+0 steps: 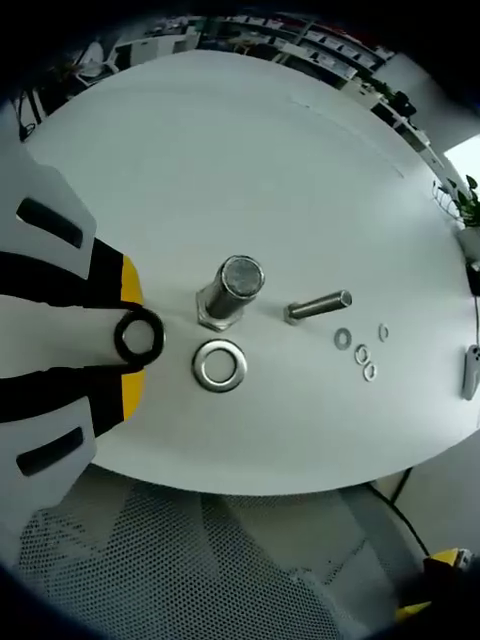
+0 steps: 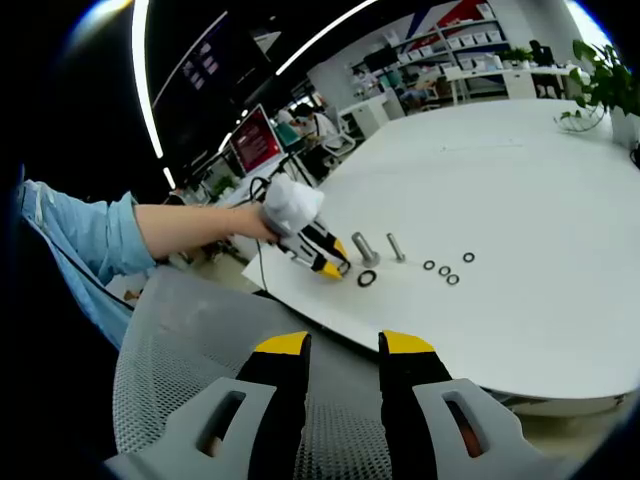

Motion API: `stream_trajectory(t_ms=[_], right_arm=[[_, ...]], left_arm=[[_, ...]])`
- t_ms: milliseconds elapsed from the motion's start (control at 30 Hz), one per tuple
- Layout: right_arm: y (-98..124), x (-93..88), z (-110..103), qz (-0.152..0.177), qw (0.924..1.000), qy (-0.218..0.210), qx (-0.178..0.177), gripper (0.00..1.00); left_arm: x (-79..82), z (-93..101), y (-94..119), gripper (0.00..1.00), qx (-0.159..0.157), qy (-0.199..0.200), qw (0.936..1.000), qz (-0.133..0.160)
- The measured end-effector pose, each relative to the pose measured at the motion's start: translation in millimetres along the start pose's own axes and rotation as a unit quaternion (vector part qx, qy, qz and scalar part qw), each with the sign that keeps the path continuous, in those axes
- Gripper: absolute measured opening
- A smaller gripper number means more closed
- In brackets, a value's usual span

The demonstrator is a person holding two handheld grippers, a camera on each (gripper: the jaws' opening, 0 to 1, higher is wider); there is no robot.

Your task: Place the washer onto the threaded stud by aligning its center hole with the stud, sliding it down to the base, and recovering from edge contact or off-axis alignment until the washer reaches the visible bottom stop.

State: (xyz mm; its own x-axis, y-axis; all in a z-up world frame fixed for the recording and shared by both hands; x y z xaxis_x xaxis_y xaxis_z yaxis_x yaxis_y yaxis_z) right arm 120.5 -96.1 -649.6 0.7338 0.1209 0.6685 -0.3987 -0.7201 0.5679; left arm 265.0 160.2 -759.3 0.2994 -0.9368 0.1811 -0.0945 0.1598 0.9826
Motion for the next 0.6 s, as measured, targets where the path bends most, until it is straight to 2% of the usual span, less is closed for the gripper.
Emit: stream_trajectory(t_ms=[600], right_arm=[[0,1.3,0,0.004,1.0000,0.001,0.002,0.29]], left_arm=[[21.7,2.2,41,0.19,0.004,-0.012,0.9998,0.017]])
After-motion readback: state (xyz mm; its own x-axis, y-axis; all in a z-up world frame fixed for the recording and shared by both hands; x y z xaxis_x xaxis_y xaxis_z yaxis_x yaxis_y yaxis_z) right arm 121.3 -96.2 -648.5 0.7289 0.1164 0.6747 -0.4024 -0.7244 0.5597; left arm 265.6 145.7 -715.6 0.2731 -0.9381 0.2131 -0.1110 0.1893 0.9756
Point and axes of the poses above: the point that each gripper's makers call its tool centre point, and the gripper's own axes: y roughly backward along the fingers, z roughly to its right, x roughly out of its top, the point moved 7 cm from there along y, roughly backward along the fingers, and after that the axes turned 3 degrees about -z, right-handed, at the moved point
